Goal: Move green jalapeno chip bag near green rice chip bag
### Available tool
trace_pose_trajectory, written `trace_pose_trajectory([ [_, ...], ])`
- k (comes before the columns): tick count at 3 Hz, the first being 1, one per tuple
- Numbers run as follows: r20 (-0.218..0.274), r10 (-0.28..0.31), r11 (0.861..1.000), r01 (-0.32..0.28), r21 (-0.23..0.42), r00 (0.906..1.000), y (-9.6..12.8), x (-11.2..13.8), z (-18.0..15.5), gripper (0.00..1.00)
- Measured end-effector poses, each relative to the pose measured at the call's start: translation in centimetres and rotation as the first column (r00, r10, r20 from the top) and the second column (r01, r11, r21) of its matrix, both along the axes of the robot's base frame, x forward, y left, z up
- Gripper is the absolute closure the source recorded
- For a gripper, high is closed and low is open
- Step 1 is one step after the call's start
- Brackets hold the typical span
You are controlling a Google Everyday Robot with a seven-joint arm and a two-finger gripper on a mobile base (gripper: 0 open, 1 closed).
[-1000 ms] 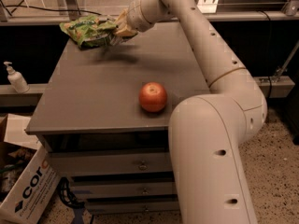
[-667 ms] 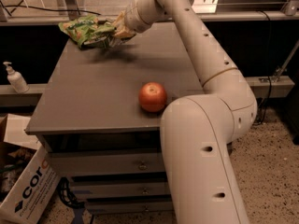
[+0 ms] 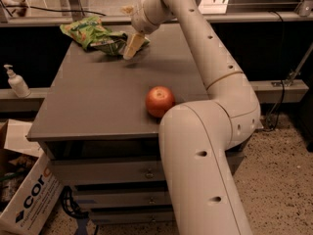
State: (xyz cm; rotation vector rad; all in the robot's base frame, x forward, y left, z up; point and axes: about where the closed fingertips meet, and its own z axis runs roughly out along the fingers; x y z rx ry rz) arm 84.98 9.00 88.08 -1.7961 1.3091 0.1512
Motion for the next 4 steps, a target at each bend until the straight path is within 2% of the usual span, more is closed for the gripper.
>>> trace_pose_trajectory([
  [1,0.000,-0.001,1.000,0.001,0.001,1.0000,0.0,0.0,0.0,0.00],
  [2,-0.048,-0.106,0.988,0.110,0.104,0.9932,-3.8,0.0,2.1,0.00],
  [3,-0.106,-0.239,0.946,0.256,0.200,0.9654,-8.8,-1.0,4.6,0.00],
  [4,-0.145,-0.321,0.906,0.348,0.241,0.9358,-12.4,-2.7,5.4,0.00],
])
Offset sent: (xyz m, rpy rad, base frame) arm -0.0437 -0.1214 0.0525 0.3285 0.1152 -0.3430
